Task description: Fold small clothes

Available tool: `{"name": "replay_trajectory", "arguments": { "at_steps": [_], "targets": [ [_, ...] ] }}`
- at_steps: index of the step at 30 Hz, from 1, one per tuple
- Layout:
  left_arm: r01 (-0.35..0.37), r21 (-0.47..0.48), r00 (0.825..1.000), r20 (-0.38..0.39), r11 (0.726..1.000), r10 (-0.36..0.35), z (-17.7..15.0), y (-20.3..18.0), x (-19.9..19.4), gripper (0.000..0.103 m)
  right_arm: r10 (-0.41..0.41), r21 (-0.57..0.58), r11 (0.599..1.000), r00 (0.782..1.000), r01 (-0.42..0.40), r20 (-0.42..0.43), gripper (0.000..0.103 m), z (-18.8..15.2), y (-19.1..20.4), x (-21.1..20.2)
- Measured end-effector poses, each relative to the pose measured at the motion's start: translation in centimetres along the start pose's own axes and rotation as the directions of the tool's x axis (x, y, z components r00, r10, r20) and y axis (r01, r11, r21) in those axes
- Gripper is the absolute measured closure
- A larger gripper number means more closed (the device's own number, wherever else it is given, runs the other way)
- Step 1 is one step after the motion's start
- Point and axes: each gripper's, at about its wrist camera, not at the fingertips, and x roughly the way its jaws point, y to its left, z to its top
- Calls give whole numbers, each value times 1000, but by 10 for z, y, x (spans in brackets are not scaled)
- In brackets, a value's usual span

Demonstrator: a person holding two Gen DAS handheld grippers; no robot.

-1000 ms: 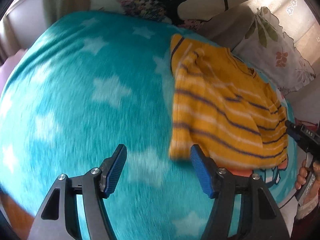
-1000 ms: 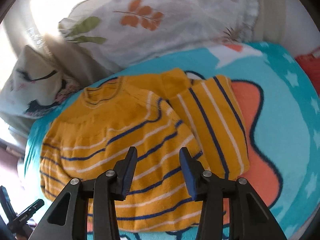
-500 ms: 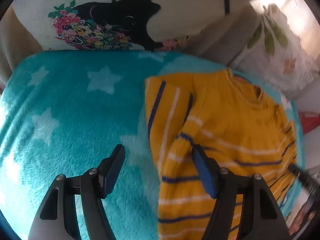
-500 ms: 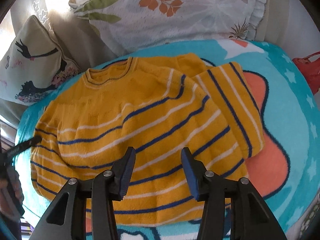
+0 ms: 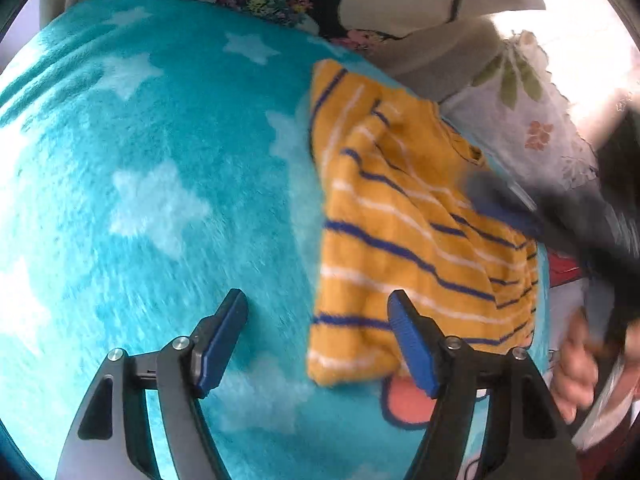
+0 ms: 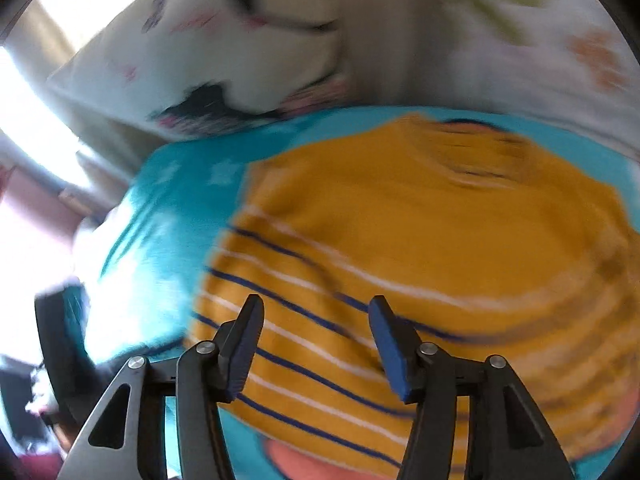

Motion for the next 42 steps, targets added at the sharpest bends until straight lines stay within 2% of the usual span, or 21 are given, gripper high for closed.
{"name": "replay_trajectory", "arguments": {
  "at_steps": [4, 6, 8, 11, 12, 13, 14, 15, 16, 17, 18, 20, 22, 25, 27, 28, 30, 33, 35, 38, 42],
  "targets": [
    [87, -48, 996, 3, 995, -87, -5, -3, 4, 33, -62, -111, 992, 995, 52, -82, 43, 22, 48, 51],
    [144, -75, 989, -21, 987, -146, -9, -1, 9, 61, -135, -173, 979, 983, 112, -128, 42, 25, 66, 75],
    [151, -89, 988, -24, 985, -154, -11, 4, 10, 67, -242, -253, 947, 958, 198, -157, 36, 22, 80, 95],
    [187, -100, 982, -24, 977, -190, -13, 8, 8, 79, -381, -390, 873, 910, 294, -166, 36, 17, 100, 113],
    [196, -103, 980, -23, 975, -200, -17, 12, 3, 84, -401, -412, 859, 901, 305, -169, 37, 16, 103, 115],
    [199, -99, 979, -19, 975, -202, -17, 13, -1, 84, -415, -428, 848, 893, 311, -175, 39, 16, 105, 117],
    [194, -92, 980, -13, 977, -196, -17, 13, -4, 85, -434, -437, 838, 884, 326, -174, 49, 17, 105, 117],
    [189, -82, 982, -2, 979, -190, -16, 9, -7, 86, -454, -445, 827, 876, 344, -166, 66, 17, 107, 117],
    [187, -77, 982, 5, 979, -188, -16, 5, -9, 86, -471, -451, 816, 868, 361, -157, 74, 18, 107, 116],
    [183, -72, 983, 15, 980, -182, -15, -1, -12, 86, -471, -450, 815, 870, 364, -149, 84, 18, 106, 113],
    [177, -63, 984, 25, 982, -176, -16, -7, -17, 86, -455, -442, 823, 879, 356, -139, 88, 16, 104, 108],
    [167, -41, 985, 44, 985, -165, -18, -20, -26, 86, -414, -417, 844, 903, 336, -110, 89, 11, 98, 91],
    [156, -15, 986, 63, 988, -155, -21, -37, -36, 86, -344, -372, 880, 937, 296, -68, 90, 9, 86, 64],
    [164, 17, 983, 82, 986, -165, -28, -69, -56, 86, -256, -301, 921, 967, 245, 5, 90, 8, 56, 15],
    [207, 24, 973, 101, 978, -208, -35, -88, -73, 83, -201, -244, 948, 979, 205, 42, 91, 11, 27, -17],
    [216, 23, 970, 112, 976, -217, -38, -94, -79, 81, -172, -213, 960, 983, 182, 63, 91, 13, 8, -35],
    [202, 9, 970, 139, 979, -201, -42, -110, -88, 69, -132, -151, 978, 986, 147, 105, 91, 16, -32, -69],
    [129, 5, 980, 153, 992, -128, -52, -126, -83, 68, -100, -60, 992, 983, 110, 155, 91, 7, -98, -110],
    [97, -8, 986, 137, 995, -94, -57, -133, -70, 68, -112, -13, 993, 978, 116, 175, 90, -2, -141, -132],
    [59, -16, 994, 94, 998, -57, -64, -155, -36, 68, -136, 74, 989, 977, 125, 164, 91, -18, -204, -144],
    [43, 11, 998, 41, 999, -43, -70, -180, -8, 68, -119, 146, 984, 984, 100, 131, 91, -38, -269, -140]
  ]
}}
